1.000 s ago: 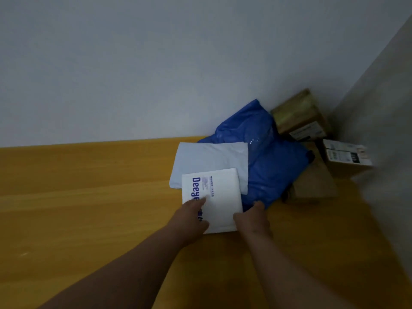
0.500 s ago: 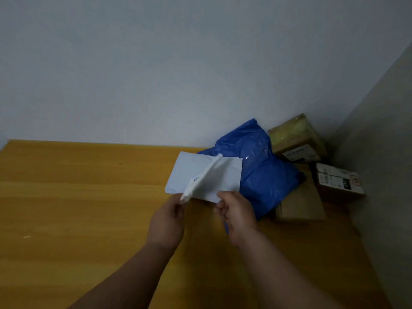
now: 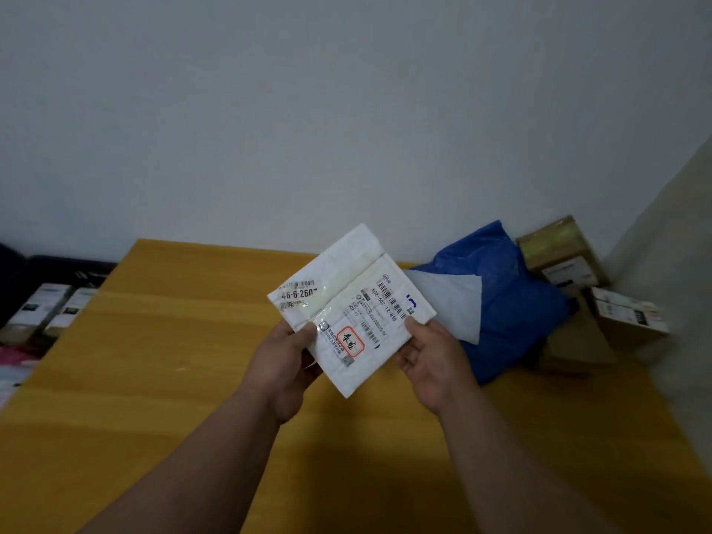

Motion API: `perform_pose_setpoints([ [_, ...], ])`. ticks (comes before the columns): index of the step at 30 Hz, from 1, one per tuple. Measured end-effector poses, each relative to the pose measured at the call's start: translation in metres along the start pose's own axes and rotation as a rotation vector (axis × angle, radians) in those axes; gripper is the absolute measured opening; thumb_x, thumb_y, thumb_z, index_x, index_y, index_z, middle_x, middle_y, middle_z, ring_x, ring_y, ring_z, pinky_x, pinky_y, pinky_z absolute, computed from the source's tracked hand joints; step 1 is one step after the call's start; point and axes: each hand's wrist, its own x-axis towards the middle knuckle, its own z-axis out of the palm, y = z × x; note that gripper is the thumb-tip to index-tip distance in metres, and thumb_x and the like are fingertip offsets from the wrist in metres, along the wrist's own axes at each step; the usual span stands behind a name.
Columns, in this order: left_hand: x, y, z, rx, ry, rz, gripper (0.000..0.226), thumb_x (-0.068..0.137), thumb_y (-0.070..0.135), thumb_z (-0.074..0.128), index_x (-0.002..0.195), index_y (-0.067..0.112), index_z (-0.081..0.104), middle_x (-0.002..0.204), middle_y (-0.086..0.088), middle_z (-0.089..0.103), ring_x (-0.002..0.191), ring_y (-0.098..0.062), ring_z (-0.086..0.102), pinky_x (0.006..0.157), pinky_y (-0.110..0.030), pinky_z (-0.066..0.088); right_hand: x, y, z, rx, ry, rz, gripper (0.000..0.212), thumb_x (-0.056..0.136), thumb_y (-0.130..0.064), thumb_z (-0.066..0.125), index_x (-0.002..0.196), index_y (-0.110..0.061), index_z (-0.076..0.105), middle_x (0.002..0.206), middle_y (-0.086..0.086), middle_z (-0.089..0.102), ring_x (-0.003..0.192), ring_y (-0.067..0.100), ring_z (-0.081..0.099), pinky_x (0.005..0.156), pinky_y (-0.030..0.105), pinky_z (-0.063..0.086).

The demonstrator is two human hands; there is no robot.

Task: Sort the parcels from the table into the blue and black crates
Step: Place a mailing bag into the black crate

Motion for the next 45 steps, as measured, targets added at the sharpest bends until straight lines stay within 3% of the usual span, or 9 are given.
perform_pose_setpoints([
  [5,-0.019,0.010,-0.038,-0.020,0.020,0.003,0.021,0.096,0.010,0.052,0.114,0.019,0.060,0.102,-0.004,0.075,0.086,-0.020,0.074,0.067,-0.034,0.055,-0.021,0.012,0.031,-0.067,-0.022,-0.063,0.020,0.097,-0.013,0.055,0.112,-0.020,0.066,0.103,0.005,0.075,0.088,0.020,0.068,0.072,0.034,0.048],
  [8,-0.026,0.017,-0.054,-0.066,0.052,0.042,0.026,0.091,0.005,0.059,0.111,0.020,0.062,0.103,-0.003,0.075,0.083,-0.018,0.074,0.062,-0.032,0.055,-0.025,0.014,0.041,-0.103,-0.031,-0.079,0.022,0.098,-0.011,0.053,0.114,-0.021,0.066,0.103,0.004,0.075,0.093,0.023,0.068,0.078,0.038,0.048],
  [15,-0.039,0.021,-0.097,-0.090,0.356,0.089,0.011,0.092,0.008,0.061,0.100,0.016,0.059,0.089,-0.004,0.076,0.076,-0.018,0.073,0.060,-0.032,0.054,-0.020,0.033,0.068,-0.230,-0.102,-0.013,0.018,0.098,-0.012,0.055,0.106,-0.021,0.068,0.098,0.006,0.076,0.085,0.022,0.063,0.064,0.031,0.044],
  [21,-0.052,0.020,-0.159,-0.111,0.515,0.068,0.012,0.092,0.004,0.060,0.097,0.014,0.056,0.094,-0.008,0.074,0.079,-0.021,0.072,0.056,-0.031,0.054,-0.018,0.081,0.116,-0.356,-0.150,0.094,0.014,0.097,-0.014,0.056,0.108,-0.018,0.063,0.096,0.008,0.076,0.081,0.022,0.060,0.057,0.029,0.042],
  [28,-0.064,0.066,-0.283,-0.163,0.637,0.107,0.022,0.092,-0.001,0.057,0.108,0.013,0.051,0.107,-0.012,0.067,0.083,-0.024,0.068,0.057,-0.033,0.055,-0.023,0.146,0.249,-0.585,-0.327,0.143,0.040,0.092,-0.004,0.058,0.121,-0.031,0.051,0.092,-0.002,0.077,0.079,0.020,0.068,0.061,0.033,0.047],
  [33,-0.069,0.115,-0.403,0.015,0.683,0.151,0.031,0.092,-0.001,0.056,0.106,0.026,0.052,0.098,-0.004,0.069,0.080,-0.019,0.069,0.058,-0.030,0.056,-0.031,0.224,0.371,-0.605,-0.322,0.145,0.053,0.094,-0.004,0.057,0.137,-0.033,0.045,0.109,-0.001,0.072,0.095,0.022,0.069,0.070,0.037,0.052],
  [38,-0.064,0.140,-0.503,0.190,0.776,0.096,0.019,0.094,0.012,0.059,0.112,0.019,0.055,0.101,-0.005,0.065,0.075,-0.020,0.065,0.064,-0.035,0.059,-0.047,0.285,0.451,-0.668,-0.292,0.171,0.057,0.094,-0.003,0.055,0.142,-0.031,0.042,0.115,0.000,0.069,0.084,0.014,0.065,0.048,0.020,0.045],
  [43,-0.037,0.151,-0.559,0.346,0.821,0.004,0.017,0.091,0.014,0.064,0.107,0.017,0.058,0.100,-0.001,0.064,0.080,-0.018,0.066,0.061,-0.033,0.056,-0.029,0.316,0.499,-0.777,-0.287,0.126,0.074,0.089,0.006,0.057,0.149,-0.029,0.030,0.122,0.000,0.065,0.107,0.021,0.064,0.087,0.042,0.055],
  [45,-0.028,0.157,-0.578,0.501,0.833,-0.009,0.025,0.090,0.017,0.063,0.111,0.022,0.051,0.093,0.006,0.057,0.077,-0.014,0.062,0.061,-0.033,0.056,-0.014,0.330,0.519,-0.810,-0.276,0.107,0.079,0.088,0.007,0.059,0.150,-0.027,0.024,0.122,0.002,0.064,0.106,0.021,0.063,0.086,0.038,0.055],
])
